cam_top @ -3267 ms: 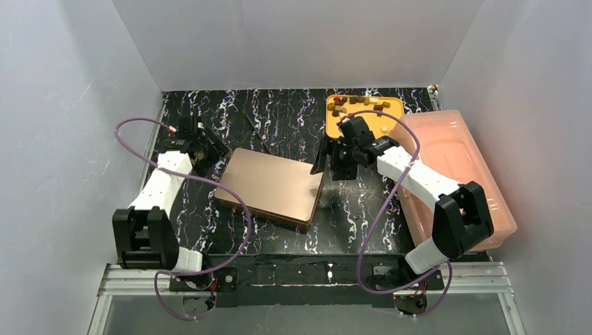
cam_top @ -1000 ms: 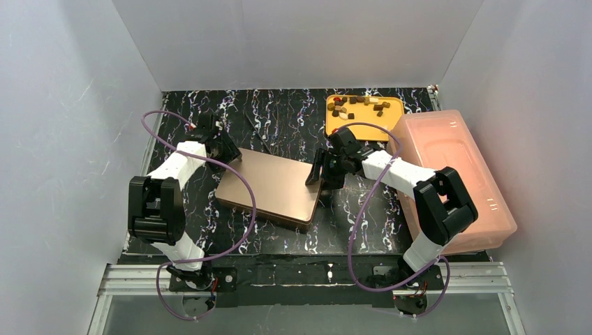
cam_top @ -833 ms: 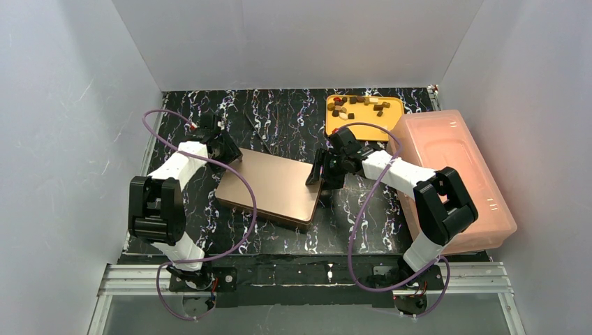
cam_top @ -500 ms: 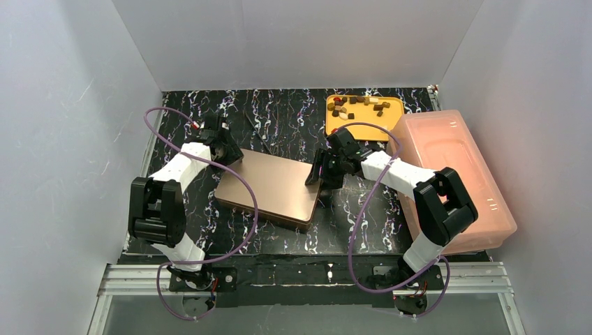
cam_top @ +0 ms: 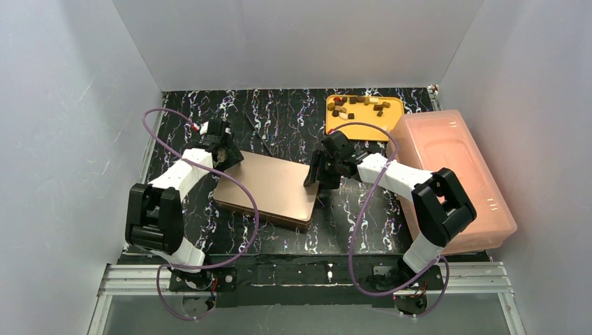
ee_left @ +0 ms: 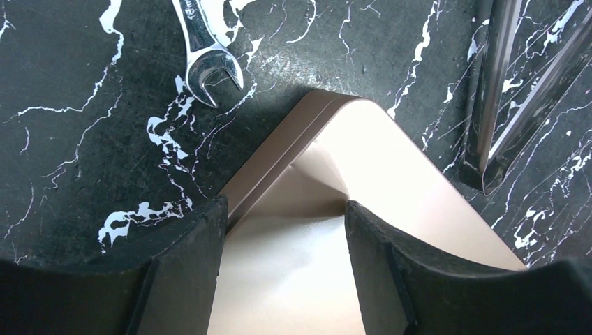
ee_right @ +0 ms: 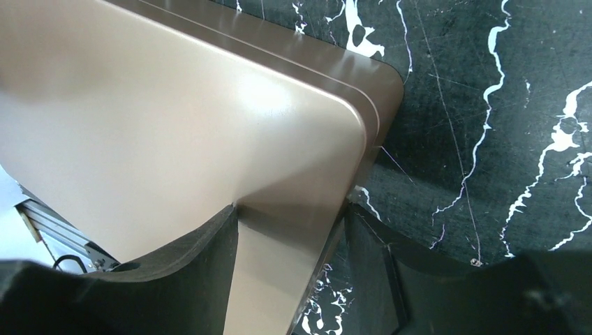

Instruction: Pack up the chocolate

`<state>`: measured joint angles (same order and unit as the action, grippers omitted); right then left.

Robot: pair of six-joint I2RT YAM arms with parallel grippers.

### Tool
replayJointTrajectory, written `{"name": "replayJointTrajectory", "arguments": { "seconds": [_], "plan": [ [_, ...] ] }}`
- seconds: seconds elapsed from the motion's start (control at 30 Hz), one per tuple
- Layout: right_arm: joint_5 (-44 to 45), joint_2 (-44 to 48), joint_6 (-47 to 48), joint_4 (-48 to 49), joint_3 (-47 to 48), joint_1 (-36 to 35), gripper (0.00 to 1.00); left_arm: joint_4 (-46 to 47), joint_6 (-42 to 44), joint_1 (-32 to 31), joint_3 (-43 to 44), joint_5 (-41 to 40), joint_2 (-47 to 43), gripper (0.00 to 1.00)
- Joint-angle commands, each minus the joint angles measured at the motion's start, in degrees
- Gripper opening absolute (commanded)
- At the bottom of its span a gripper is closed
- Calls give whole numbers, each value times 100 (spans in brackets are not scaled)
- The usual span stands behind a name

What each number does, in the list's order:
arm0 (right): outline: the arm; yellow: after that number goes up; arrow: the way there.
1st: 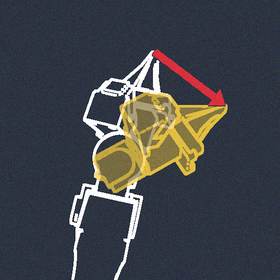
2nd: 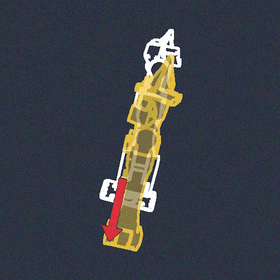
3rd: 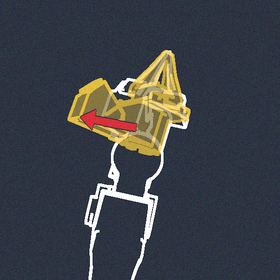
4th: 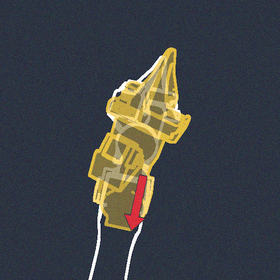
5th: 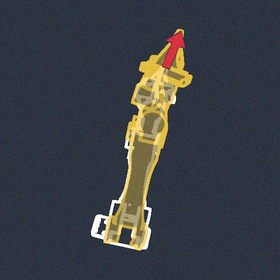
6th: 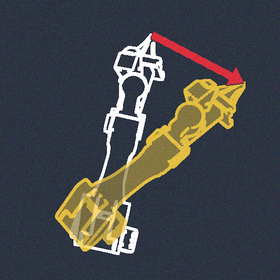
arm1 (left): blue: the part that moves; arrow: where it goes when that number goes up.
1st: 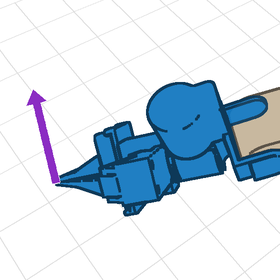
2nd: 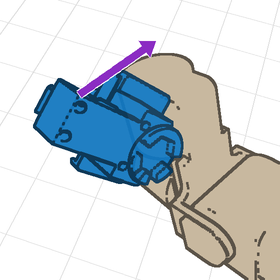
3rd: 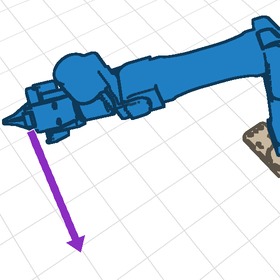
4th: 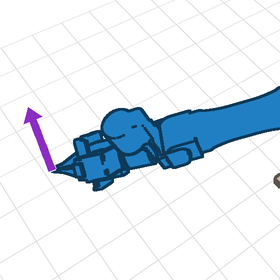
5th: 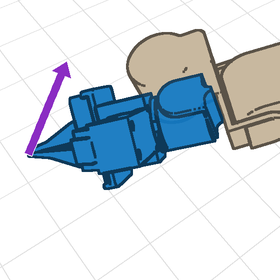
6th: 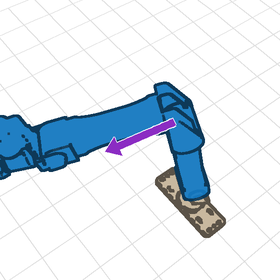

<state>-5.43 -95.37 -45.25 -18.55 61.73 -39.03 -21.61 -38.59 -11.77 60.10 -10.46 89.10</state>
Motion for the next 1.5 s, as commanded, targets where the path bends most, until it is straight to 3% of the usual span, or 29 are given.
{"name": "replayJointTrajectory", "arguments": {
  "seconds": [0.0,0.17,0.4,0.7,1.17,1.3,1.4,1.47],
  "plan": [
    [25,-623,62,676,-151,-481,17,-820,-364,-458,-317,878,-71,59],
    [-168,-590,95,565,-46,-475,34,-924,-441,-458,-305,774,89,60],
    [-784,-95,470,333,1,-316,75,-965,-649,-335,-441,659,142,62],
    [-1328,711,335,523,-1028,-474,89,-893,-710,-218,-478,727,203,62],
    [-820,1162,241,411,-1913,-819,85,-898,-779,-198,-298,735,340,62],
    [-301,959,394,-15,-1750,-1140,71,-916,-775,-195,-267,729,353,61],
    [-166,733,350,-157,-1740,-1266,48,-928,-765,-190,-238,727,358,62],
    [-297,681,320,-74,-1825,-1265,46,-933,-740,-181,-223,743,370,62]
  ]
}}
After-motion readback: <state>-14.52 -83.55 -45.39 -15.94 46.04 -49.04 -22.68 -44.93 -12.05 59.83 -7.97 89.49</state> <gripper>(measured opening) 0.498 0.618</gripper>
